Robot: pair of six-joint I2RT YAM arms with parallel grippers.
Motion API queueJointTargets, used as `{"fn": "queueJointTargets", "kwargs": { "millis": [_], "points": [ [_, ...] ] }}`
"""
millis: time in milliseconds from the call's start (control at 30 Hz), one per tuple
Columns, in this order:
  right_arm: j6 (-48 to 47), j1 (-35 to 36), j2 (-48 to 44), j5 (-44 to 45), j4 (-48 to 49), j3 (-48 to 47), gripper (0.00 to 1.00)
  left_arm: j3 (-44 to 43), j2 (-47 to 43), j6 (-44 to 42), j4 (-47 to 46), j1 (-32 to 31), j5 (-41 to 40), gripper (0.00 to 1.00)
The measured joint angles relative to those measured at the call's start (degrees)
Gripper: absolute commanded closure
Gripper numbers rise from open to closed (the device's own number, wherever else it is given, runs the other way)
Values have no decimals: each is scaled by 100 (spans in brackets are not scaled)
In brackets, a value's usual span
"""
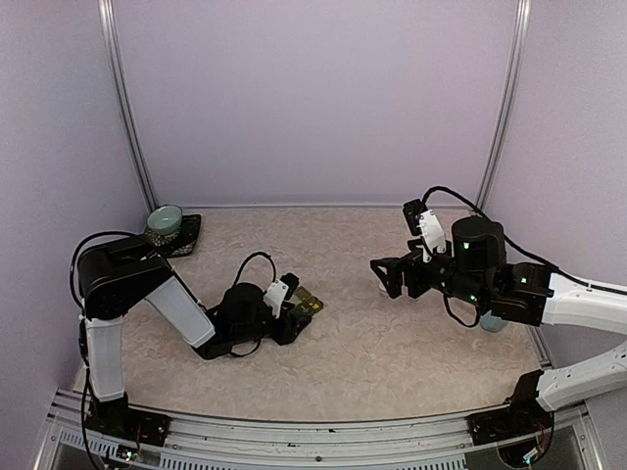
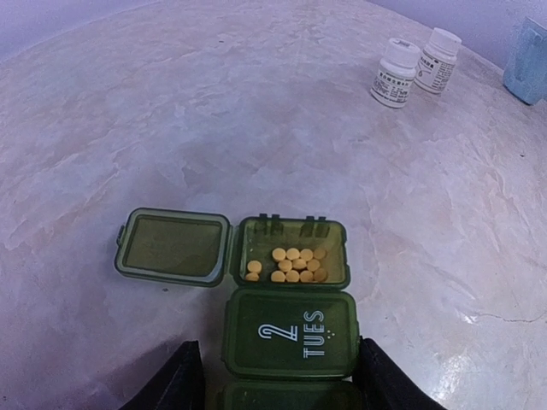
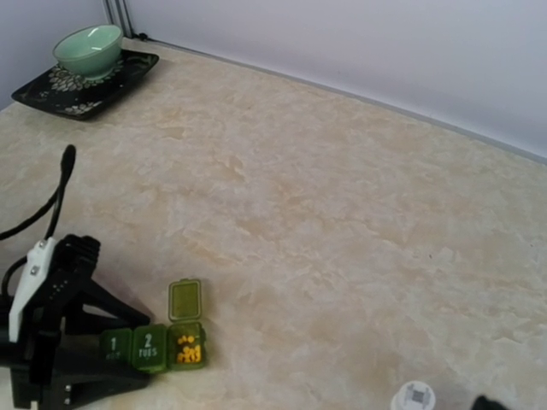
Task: Sort the pills into containers
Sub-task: Pick up the pill container from the center of the board.
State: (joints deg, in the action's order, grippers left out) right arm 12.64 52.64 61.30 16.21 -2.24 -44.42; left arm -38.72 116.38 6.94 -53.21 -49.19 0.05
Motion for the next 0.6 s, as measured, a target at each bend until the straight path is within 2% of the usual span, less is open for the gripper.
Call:
{"fn": "queueJointTargets", "kwargs": {
  "millis": [267,600],
  "points": [
    [2,-11,11,-15,0,0,0,-11,90,-42,-151,35,142,62],
    [2,-33,44,-39,4,0,0,-7,79,-101,-157,35,278,68]
  ]
}}
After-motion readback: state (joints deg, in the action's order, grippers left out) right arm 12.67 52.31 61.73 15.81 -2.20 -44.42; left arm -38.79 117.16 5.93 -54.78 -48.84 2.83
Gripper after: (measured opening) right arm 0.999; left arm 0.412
